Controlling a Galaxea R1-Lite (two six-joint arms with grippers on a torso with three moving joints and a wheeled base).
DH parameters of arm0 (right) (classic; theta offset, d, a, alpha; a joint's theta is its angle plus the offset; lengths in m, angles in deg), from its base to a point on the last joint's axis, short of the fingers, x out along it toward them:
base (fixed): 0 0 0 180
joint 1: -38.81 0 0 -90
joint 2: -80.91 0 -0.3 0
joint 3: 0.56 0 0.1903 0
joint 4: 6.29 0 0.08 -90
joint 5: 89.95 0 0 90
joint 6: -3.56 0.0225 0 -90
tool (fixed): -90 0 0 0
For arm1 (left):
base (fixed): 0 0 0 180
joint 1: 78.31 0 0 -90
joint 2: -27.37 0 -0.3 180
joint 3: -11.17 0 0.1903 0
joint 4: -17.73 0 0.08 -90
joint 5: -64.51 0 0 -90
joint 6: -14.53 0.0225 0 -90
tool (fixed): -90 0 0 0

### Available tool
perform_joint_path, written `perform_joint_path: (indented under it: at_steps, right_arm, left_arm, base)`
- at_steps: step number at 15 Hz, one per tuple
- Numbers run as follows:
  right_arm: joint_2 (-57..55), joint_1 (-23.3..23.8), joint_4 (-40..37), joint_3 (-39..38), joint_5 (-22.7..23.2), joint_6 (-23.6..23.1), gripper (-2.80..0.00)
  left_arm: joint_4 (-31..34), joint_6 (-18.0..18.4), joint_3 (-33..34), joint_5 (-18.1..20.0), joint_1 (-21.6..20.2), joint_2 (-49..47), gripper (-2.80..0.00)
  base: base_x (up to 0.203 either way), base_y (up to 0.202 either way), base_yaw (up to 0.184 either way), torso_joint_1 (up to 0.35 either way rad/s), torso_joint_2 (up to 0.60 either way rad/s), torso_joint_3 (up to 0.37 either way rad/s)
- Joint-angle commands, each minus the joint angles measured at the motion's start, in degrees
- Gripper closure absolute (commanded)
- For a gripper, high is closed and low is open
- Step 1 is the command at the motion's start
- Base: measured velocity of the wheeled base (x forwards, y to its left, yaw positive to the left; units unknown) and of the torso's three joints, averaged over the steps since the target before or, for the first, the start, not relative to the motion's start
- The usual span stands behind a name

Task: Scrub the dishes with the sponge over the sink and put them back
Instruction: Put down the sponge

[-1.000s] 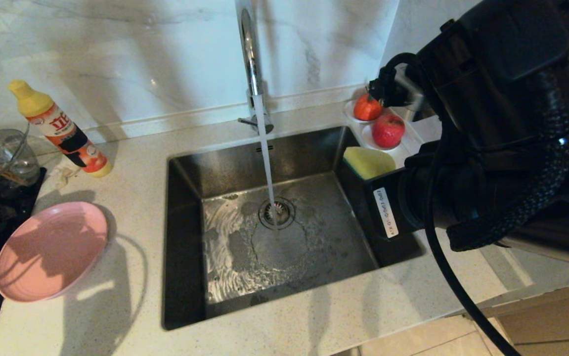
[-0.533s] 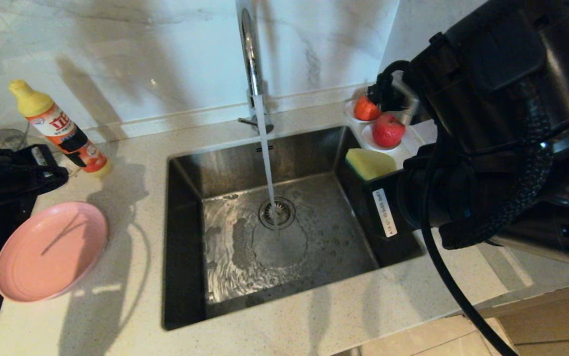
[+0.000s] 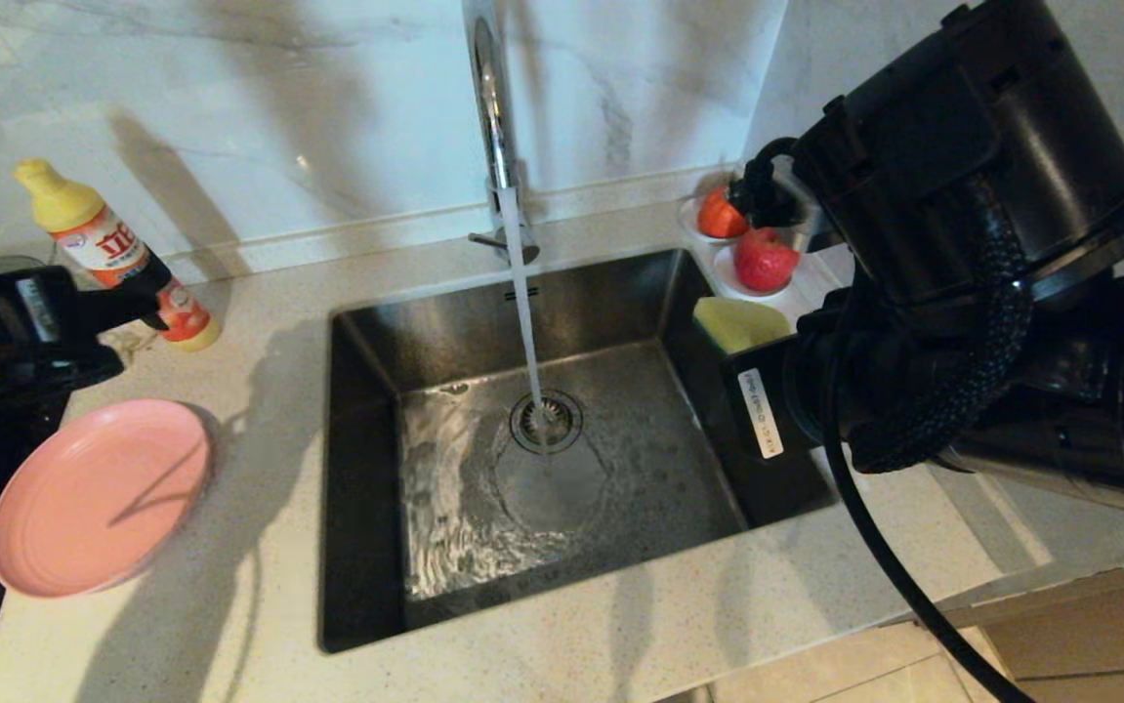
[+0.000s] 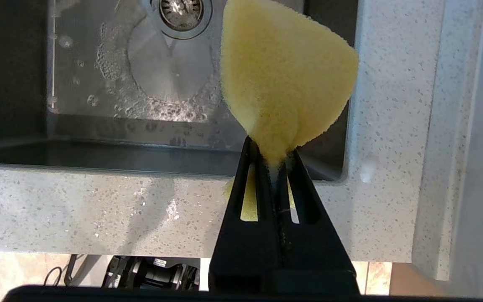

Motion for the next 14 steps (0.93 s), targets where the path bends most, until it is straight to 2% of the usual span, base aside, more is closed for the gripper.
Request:
perform_joint_path:
  at_steps: [1,3,5,9,14]
  right_arm:
    - [0.00,0.26,-0.16,-0.70,-0.22,0.53,0.00]
    - [0.25,0.57,-0.03,-2.06,-0.30,0.80,0.00]
    - [0.18,0.88,1.07,-2.28,-0.48,0.72,0.00]
    - [0.09,1.06,1.07,-2.28,-0.74,0.54,0.00]
    - [-0.52,0.97,1.07,-2.55,-1.80,0.54,0.00]
  left_arm:
    - [0.59,1.41,5.67,-2.92,0.61,14.88,0.00]
    - [1.56,3.64,9.94,-11.35,0.75,22.03,0.00]
    - [2.29,4.63,14.49,-15.24,0.65,28.80,0.00]
    - [6.00,5.24,25.54,-19.05,-1.19,40.66,0.00]
    - [6.62,5.54,38.60,-19.73,-3.06,52.50,0.00]
  base:
    - [0.000,0.000,0.000,0.000,0.00,0.000]
    - [0.000,0.000,0.000,0.000,0.00,0.000]
    - [0.000,0.000,0.000,0.000,0.00,0.000]
    - [0.000,0.000,0.000,0.000,0.00,0.000]
    - [0.000,0.000,0.000,0.000,0.00,0.000]
